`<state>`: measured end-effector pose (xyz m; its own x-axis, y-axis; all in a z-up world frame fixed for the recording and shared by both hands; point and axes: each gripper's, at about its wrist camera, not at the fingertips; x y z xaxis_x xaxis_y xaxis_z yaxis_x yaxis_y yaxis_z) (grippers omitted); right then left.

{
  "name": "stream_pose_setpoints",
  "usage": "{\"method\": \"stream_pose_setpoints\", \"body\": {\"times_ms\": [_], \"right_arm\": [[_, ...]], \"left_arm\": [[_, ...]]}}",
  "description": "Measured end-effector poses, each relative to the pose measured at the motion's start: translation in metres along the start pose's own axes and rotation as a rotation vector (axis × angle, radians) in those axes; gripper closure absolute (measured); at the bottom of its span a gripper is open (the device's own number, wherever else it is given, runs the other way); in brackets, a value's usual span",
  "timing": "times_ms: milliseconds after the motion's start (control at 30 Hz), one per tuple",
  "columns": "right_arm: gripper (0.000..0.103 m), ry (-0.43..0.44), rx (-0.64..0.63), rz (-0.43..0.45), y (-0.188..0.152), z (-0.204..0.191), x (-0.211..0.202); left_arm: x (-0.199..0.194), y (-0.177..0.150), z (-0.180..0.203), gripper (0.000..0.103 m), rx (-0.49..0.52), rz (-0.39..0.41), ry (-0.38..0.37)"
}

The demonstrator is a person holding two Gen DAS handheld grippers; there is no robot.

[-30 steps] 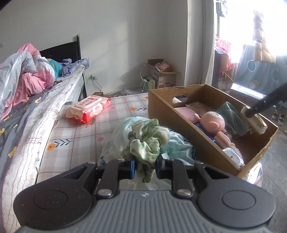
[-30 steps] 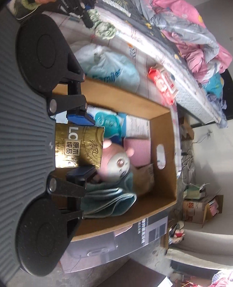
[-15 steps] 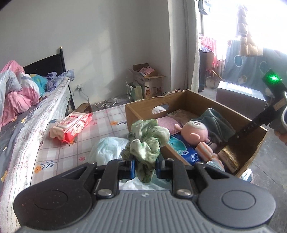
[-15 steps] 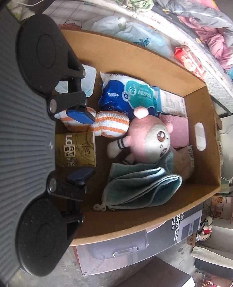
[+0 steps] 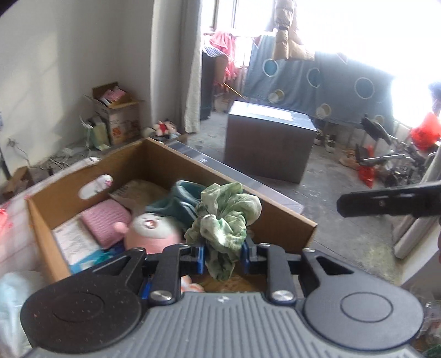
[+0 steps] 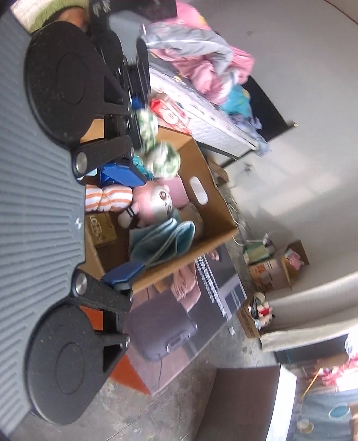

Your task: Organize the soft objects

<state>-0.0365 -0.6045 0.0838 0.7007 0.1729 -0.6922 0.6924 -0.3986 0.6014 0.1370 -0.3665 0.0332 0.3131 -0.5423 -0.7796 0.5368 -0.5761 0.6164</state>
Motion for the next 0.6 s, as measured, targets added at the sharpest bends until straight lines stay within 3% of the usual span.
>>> {"method": "stream_pose_setpoints", "body": {"times_ms": [100,167,267,467,600], "right_arm": [[0.04,-0.016,0.065,0.02,-0.017,0.021,-0.013],[0.04,-0.025,0.104,0.023,-0.025,0.033,-0.016],[0.04,-0.028,0.156,0.025,-0.039,0.049,-0.016],[0.04,0.005,0.243,0.036,-0.06,0.065,-0.007],[0.033,0.004,0.251,0.069,-0.068,0.057,0.0]], "left_arm": [[0.044,0.007,0.006,0.057,-0.044,-0.099,-0.099],[0.061,0.006,0.002,0.054,-0.108,-0.158,-0.145],[0.061,-0.003,-0.011,0.048,-0.179,-0.152,-0.196],[0.021,-0.007,-0.025,0.037,-0.201,-0.045,-0.104],[-0.024,-0.02,-0.031,0.022,-0.195,0.024,-0.03]]}}
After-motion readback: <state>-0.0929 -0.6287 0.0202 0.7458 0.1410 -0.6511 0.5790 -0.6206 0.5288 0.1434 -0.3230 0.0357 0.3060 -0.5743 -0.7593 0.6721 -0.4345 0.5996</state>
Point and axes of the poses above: each gripper's, at about its wrist camera, not at the fingertips, and x roughly the way its jaws point, z to its right, y to its top, and after that the axes turned 10 degrees about -z, right-handed
